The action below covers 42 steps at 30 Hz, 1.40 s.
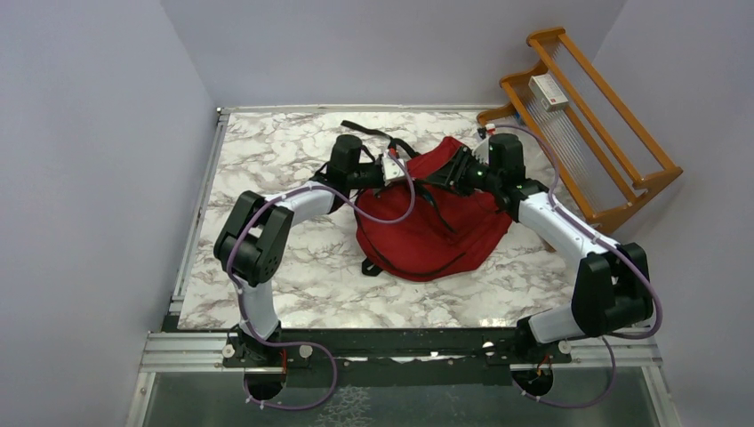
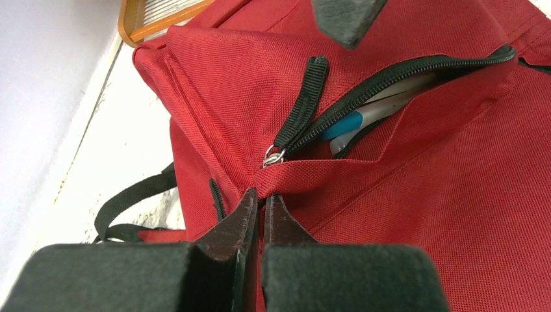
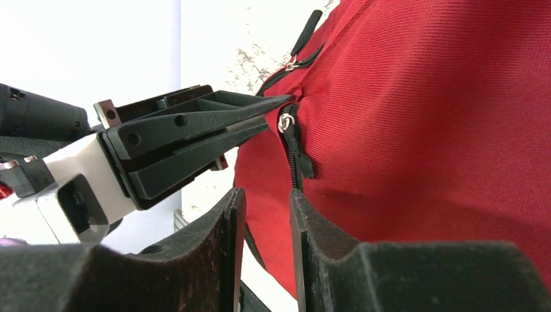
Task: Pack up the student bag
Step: Zip the student bag at the center of the board.
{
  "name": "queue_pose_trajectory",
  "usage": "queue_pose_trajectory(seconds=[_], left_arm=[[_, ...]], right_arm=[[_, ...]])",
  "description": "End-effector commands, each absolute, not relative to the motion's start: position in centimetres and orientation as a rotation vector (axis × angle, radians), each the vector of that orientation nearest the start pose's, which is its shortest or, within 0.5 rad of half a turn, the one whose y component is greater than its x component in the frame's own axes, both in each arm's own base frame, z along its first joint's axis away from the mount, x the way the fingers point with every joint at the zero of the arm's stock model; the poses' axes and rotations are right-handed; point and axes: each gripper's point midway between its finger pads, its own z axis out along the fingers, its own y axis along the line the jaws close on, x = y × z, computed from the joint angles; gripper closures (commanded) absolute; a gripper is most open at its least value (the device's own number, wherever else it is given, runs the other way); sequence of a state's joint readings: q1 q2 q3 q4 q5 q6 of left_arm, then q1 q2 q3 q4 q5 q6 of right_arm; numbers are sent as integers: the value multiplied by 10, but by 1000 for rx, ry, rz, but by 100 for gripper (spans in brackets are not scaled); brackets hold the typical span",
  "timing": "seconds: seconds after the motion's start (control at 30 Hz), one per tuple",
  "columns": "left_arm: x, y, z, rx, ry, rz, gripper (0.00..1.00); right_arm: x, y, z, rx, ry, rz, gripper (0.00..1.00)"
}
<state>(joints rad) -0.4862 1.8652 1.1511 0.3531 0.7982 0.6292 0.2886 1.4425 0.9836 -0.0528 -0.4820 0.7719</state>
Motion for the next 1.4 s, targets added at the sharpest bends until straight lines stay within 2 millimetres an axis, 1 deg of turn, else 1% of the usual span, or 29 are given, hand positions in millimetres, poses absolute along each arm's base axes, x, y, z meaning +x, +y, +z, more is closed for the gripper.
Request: queue_pose_trajectory(seconds=[0.0,0.2,0.47,0.6,0.9,1.27,1.37], left_arm=[[386,-342,166,1409,1169,-684,100],[381,-348,169,1411,1164,-691,100],[380,-352,167,1417,1165,-687,100],[377,-353,166,1427,1158,-686,100],[370,-359,163,1459,1136,-691,100],[362,-364,158,1496,1118,-699,100],[359,-366,156,1514,1109,-705,100]], right_arm=[[359,227,211,275,2163,1205,64],[353,217,200,420,2190,1168,59],[352,214,186,496,2218,1145,55],[359,214,182,505,2216,1139,55],[376,217,180,499,2214,1110,55],[384,216,159,515,2251,1072,55],[387,218,158,517,2251,1073,55]])
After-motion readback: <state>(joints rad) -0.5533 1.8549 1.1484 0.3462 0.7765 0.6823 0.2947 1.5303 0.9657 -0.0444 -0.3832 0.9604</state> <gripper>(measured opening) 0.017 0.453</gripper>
